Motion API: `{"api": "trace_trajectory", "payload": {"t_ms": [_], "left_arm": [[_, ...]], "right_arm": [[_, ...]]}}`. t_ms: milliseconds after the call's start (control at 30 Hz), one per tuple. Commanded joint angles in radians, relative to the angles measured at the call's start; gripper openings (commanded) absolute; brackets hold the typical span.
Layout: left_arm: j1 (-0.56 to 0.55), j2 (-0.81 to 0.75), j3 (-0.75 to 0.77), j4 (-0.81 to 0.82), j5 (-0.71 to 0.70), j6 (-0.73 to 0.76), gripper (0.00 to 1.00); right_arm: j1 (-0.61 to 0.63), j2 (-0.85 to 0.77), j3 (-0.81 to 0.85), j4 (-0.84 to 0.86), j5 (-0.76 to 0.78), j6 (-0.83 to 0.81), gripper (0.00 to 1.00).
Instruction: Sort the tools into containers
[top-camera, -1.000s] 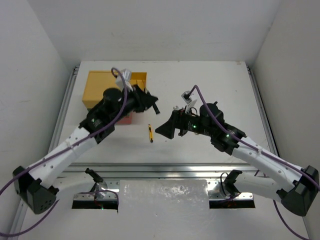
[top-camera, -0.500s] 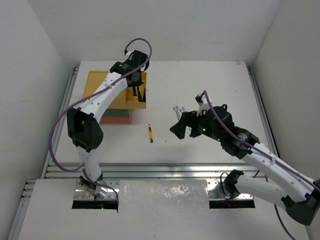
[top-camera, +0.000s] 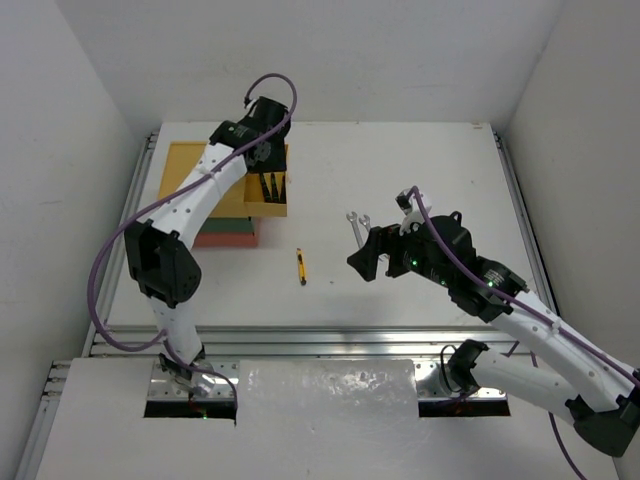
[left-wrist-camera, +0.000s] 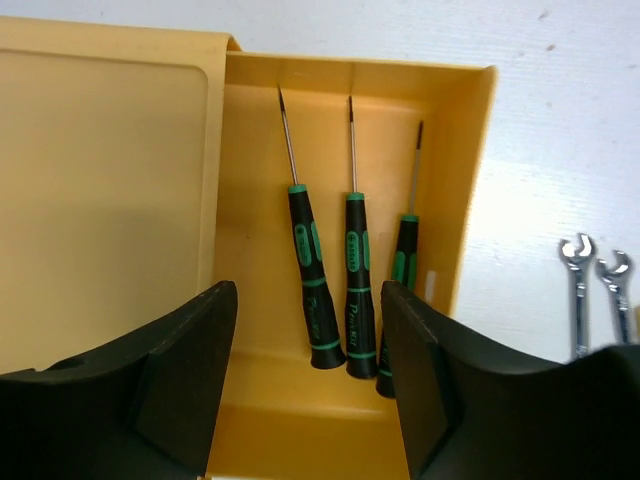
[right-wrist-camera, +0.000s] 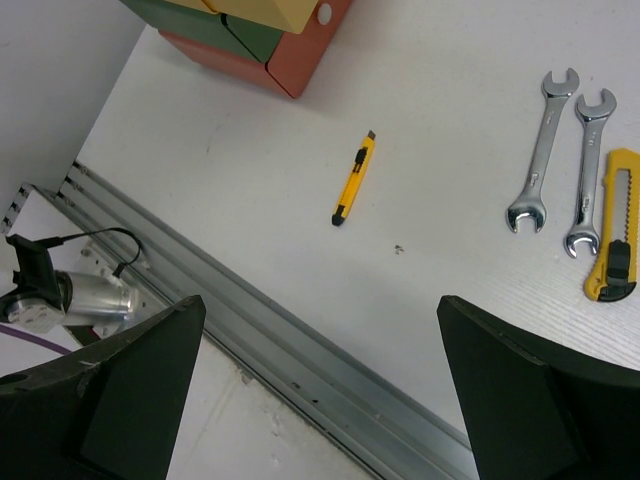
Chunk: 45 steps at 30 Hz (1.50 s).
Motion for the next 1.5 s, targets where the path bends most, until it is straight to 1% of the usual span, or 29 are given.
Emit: {"api": "trace_trajectory", "payload": {"t_ms": [0,67,133,167,200,233,267,300,333,367,400,467,533,567,633,667,800,967,1467], "left_arm": [[-0.016,-0.114,0.045,0.039,0.045,0.008,0.58],[-0.056,-0.126,0.086,0.041,0.041,0.012,0.58],[-0.090,-0.145,0.105,0.045,0.045,0.017,0.54],[-0.127,-0.149,0.102,0.054,0.052,0.020,0.51],[-0.142,-0.159,0.096,0.074,0.076,0.021,0.37],[-0.170,-0.159,0.088,0.085,0.091,0.021,0.31],[-0.179,-0.146,0.071,0.099,0.102,0.020,0.16],[-0.185,-0.134,0.065,0.102,0.114,0.018,0.11],[-0.193,-0.116,0.062,0.101,0.131,0.015,0.09],[-0.197,-0.094,0.066,0.084,0.128,0.012,0.03],[-0.199,-0.049,0.071,0.079,0.125,0.012,0.00],[-0.204,-0.002,0.089,0.055,0.107,0.008,0.00],[-0.204,0.070,0.117,0.026,0.046,-0.003,0.00],[-0.204,0.112,0.155,-0.008,0.020,-0.006,0.00],[-0.202,0.148,0.200,-0.051,-0.064,-0.021,0.00],[-0.201,0.168,0.230,-0.077,-0.083,-0.023,0.00],[-0.188,0.185,0.255,-0.110,-0.143,-0.020,0.00],[-0.164,0.165,0.226,-0.128,-0.183,-0.023,0.00],[-0.070,0.125,0.146,-0.117,-0.228,0.014,0.00]], "right_arm": [[-0.004,-0.006,0.033,0.012,0.006,-0.020,0.99],[-0.002,-0.001,0.028,0.015,0.006,-0.020,0.99],[-0.002,0.000,0.025,0.018,0.006,-0.019,0.99],[-0.002,0.002,0.019,0.026,0.004,-0.019,0.99],[-0.002,0.002,0.015,0.029,0.003,-0.015,0.99],[-0.002,0.006,0.012,0.033,0.003,-0.015,0.99],[-0.002,0.008,0.007,0.038,0.001,-0.014,0.99],[-0.002,0.011,0.004,0.041,0.001,-0.012,0.99],[-0.002,0.012,0.002,0.041,0.001,-0.011,0.99],[-0.004,0.014,-0.001,0.044,0.000,-0.009,0.99],[-0.002,0.014,-0.002,0.046,0.001,-0.009,0.99],[-0.002,0.011,-0.007,0.041,0.006,-0.012,0.99],[-0.002,0.008,-0.010,0.036,0.018,-0.015,0.99],[-0.002,0.003,-0.011,0.033,0.021,-0.018,0.99],[-0.002,0.002,-0.014,0.027,0.030,-0.022,0.99],[-0.002,-0.004,-0.015,0.023,0.033,-0.025,0.99],[-0.002,-0.012,-0.024,0.015,0.042,-0.032,0.99],[-0.002,-0.017,-0.028,0.015,0.038,-0.035,0.99],[-0.004,0.026,-0.030,0.043,0.010,-0.034,0.99]]}}
